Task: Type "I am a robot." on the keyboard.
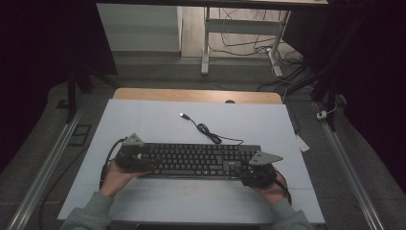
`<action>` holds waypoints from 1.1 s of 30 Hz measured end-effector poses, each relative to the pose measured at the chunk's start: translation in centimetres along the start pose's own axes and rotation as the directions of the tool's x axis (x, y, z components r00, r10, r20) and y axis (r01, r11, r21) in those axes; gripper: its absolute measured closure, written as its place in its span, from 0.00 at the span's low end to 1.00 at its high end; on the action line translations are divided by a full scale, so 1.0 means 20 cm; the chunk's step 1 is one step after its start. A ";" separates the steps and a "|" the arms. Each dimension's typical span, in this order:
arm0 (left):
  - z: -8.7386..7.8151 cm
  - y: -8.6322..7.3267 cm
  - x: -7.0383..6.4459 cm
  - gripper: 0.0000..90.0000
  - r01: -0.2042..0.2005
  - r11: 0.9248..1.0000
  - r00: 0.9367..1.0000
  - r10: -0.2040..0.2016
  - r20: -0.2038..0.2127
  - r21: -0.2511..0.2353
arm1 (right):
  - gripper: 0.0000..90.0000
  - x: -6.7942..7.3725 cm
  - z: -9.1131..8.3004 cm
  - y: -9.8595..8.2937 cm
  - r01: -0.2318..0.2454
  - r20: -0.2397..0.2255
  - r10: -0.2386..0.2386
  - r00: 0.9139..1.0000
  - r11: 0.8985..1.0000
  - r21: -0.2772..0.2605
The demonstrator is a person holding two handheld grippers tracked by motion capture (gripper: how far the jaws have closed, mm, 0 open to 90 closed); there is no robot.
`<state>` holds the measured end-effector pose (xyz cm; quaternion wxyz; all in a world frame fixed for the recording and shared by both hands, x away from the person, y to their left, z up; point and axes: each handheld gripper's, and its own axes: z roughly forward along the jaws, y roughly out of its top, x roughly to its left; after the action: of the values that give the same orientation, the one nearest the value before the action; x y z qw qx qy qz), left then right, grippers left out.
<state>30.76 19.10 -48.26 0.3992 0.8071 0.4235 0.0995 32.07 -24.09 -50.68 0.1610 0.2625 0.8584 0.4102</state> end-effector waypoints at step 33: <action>0.17 0.17 0.07 0.61 -0.113 0.984 0.993 0.115 -0.006 0.139 | 0.48 -0.01 -0.01 -0.01 -0.010 0.011 0.010 1.000 1.000 -0.004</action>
<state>35.41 17.08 -48.22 0.3330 0.8551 0.3850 0.0982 32.02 -24.41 -50.64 0.1639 0.2688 0.8554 0.4112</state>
